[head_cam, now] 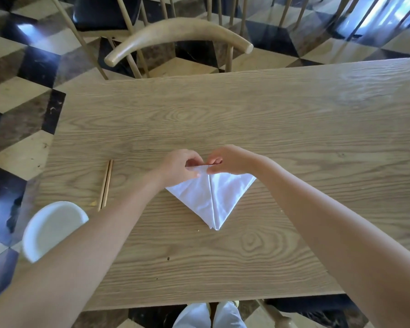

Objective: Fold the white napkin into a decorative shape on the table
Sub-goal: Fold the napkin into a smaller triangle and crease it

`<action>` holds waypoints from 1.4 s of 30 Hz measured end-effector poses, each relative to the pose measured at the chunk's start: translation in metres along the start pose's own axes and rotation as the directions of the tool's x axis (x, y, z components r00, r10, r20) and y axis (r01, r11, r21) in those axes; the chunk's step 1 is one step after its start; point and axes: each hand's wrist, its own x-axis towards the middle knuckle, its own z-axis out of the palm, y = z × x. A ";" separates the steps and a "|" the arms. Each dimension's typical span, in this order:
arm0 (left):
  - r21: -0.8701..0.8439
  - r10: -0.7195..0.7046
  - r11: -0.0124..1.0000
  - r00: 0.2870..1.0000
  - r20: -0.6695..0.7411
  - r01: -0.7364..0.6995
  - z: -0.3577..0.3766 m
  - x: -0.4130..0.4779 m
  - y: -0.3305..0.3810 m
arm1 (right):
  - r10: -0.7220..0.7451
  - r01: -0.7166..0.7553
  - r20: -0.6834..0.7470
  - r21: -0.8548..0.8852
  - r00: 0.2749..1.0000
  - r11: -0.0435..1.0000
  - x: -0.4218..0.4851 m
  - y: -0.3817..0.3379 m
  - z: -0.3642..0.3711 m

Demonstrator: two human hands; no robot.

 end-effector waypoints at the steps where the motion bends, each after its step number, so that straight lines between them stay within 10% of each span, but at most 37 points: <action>1: 0.003 -0.011 1.000 0.980 -0.198 0.012 0.009 -0.008 -0.002 | 0.006 -0.006 0.001 0.003 1.000 1.000 0.001 0.000 0.000; 4: -0.398 -0.359 0.908 0.739 -0.570 0.134 0.042 -0.053 0.002 | 0.029 -0.029 -0.008 0.035 1.000 0.999 0.003 0.001 0.000; 8: -0.906 -0.727 0.275 0.686 0.024 0.323 0.092 -0.106 0.035 | 0.053 -0.051 -0.022 0.082 0.998 0.995 0.004 0.003 0.004; 11: -0.920 -0.700 0.071 0.676 0.229 0.385 0.107 -0.106 0.048 | 0.063 -0.061 -0.006 0.136 0.998 0.989 0.001 0.000 0.000; 23: -0.864 -0.724 0.205 0.665 0.182 0.460 0.110 -0.085 0.061 | 0.108 -0.105 -0.001 0.220 0.994 0.970 -0.013 0.001 -0.013; 35: -0.982 -0.721 -0.159 0.667 0.189 0.106 0.119 -0.098 0.072 | 0.152 -0.140 -0.029 0.253 0.988 0.957 -0.014 0.012 -0.004; 42: -0.995 -0.784 0.094 0.613 -0.096 -0.035 0.102 -0.107 0.064 | 0.110 -0.039 -0.134 0.450 0.985 0.892 -0.036 -0.008 -0.019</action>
